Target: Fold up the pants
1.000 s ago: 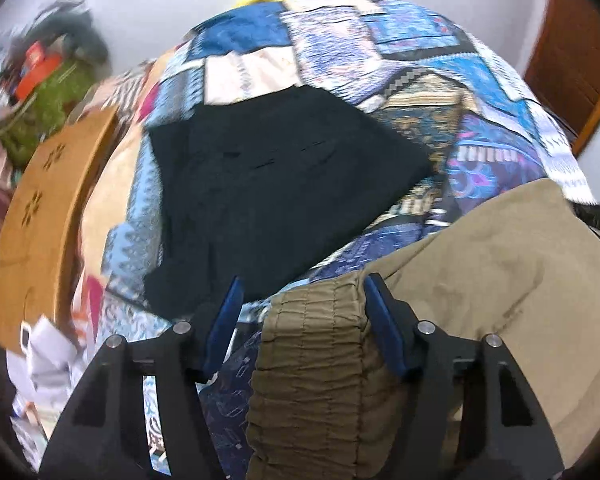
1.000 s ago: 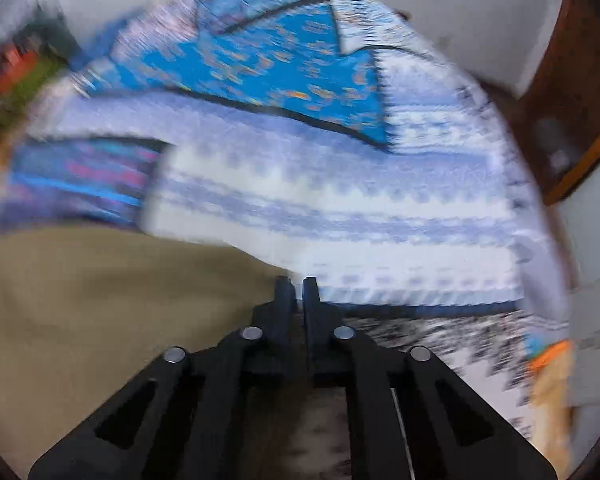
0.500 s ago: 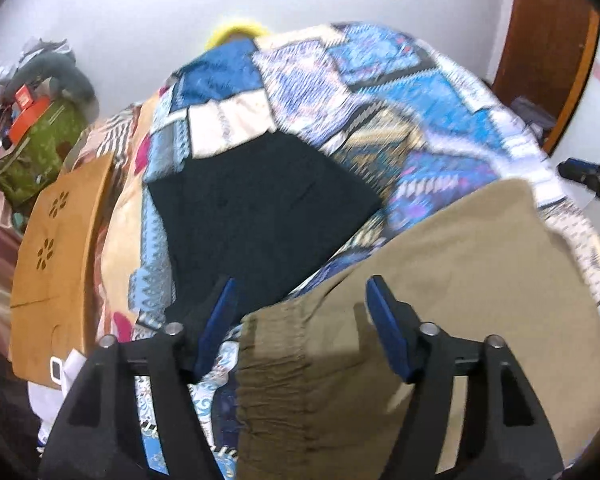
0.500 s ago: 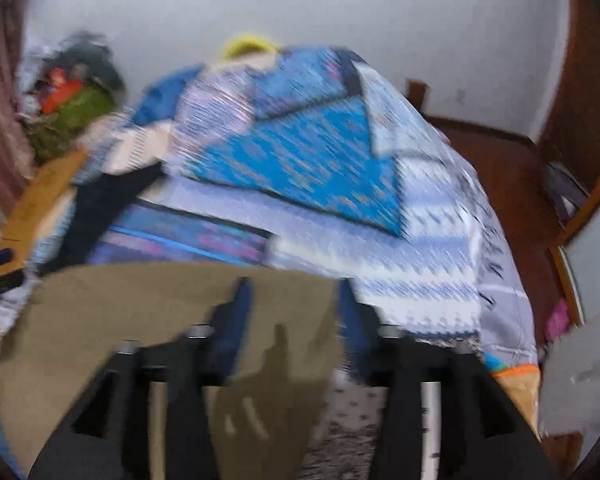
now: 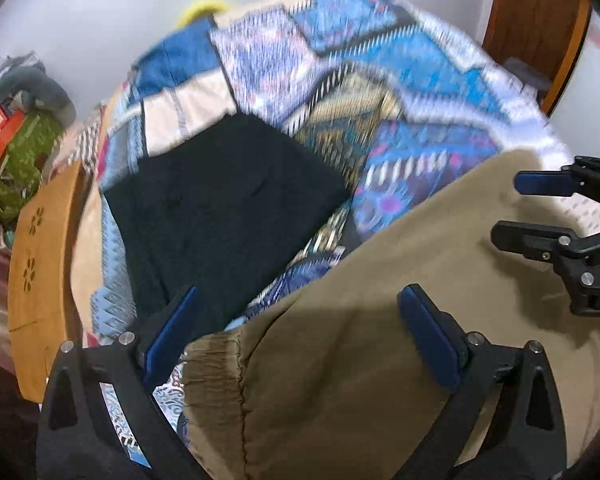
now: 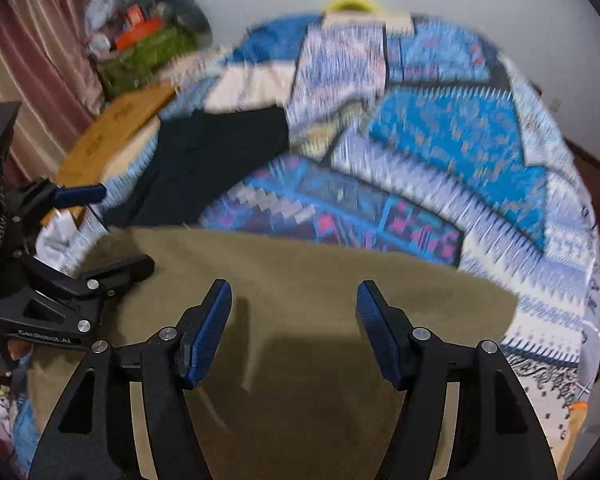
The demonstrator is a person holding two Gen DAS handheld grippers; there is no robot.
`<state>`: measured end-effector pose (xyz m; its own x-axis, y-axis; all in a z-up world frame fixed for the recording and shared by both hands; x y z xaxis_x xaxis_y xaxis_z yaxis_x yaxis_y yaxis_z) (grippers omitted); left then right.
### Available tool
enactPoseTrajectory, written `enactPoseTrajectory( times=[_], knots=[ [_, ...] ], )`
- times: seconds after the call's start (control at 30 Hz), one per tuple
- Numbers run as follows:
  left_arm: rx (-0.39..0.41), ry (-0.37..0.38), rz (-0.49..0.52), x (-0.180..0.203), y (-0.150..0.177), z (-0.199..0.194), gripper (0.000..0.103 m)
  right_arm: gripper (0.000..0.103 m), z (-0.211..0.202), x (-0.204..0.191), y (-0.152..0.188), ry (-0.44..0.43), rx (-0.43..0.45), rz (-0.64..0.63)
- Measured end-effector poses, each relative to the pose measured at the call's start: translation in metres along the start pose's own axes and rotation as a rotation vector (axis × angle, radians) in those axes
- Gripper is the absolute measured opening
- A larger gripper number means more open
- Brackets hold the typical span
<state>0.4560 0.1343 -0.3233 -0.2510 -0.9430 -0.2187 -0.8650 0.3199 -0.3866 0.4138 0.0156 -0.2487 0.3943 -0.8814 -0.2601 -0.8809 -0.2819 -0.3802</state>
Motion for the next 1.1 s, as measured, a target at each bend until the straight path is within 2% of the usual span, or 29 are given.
enactPoseTrajectory(
  times=[0.07, 0.1, 0.23, 0.3, 0.43, 0.57, 0.7, 0.77, 0.93, 1.1],
  knots=[
    [-0.029, 0.033, -0.018, 0.001, 0.007, 0.015, 0.101, 0.062, 0.021, 0.007, 0.011, 0.015, -0.099, -0.001],
    [-0.037, 0.064, -0.045, 0.0, 0.01, 0.021, 0.103, 0.062, 0.025, 0.009, 0.015, 0.008, -0.113, -0.005],
    [-0.039, 0.134, -0.119, -0.007, 0.018, 0.022, 0.103, 0.063, 0.014, 0.012, 0.021, 0.001, -0.089, -0.021],
    [-0.034, 0.117, -0.11, -0.008, 0.023, 0.016, 0.103, 0.063, 0.007, 0.013, 0.025, 0.006, -0.081, -0.03],
    [-0.01, 0.039, -0.029, -0.002, 0.034, -0.007, 0.103, 0.063, -0.01, 0.012, 0.035, 0.031, -0.055, -0.037],
    [0.009, -0.038, 0.022, 0.005, 0.054, -0.029, 0.103, 0.063, -0.027, 0.01, 0.055, 0.017, -0.047, -0.019],
    [0.026, -0.049, -0.008, 0.006, 0.072, -0.05, 0.103, 0.065, -0.045, 0.01, 0.075, 0.037, -0.018, -0.019],
    [0.034, -0.063, -0.017, 0.006, 0.082, -0.057, 0.103, 0.069, -0.055, 0.009, 0.088, 0.044, -0.009, -0.02],
    [0.026, -0.089, -0.03, 0.013, 0.112, -0.07, 0.103, 0.069, -0.076, 0.005, 0.112, 0.101, 0.034, -0.072],
    [0.036, -0.071, -0.095, 0.015, 0.134, -0.085, 0.103, 0.07, -0.089, 0.002, 0.134, 0.081, 0.02, -0.061]
  ],
)
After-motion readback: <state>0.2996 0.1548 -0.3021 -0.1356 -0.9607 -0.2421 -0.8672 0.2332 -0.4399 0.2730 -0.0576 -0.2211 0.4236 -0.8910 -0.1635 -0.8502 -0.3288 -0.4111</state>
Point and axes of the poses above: each gripper's, at about its wrist camera, not at the fingertips, and z roughly the way its jaws point, x to its right, y to its underside, the point moved 9 cm from there along z, roughly the way its jaws point, and after that the axes turned 15 degrees about z, right-handed, at the moved point
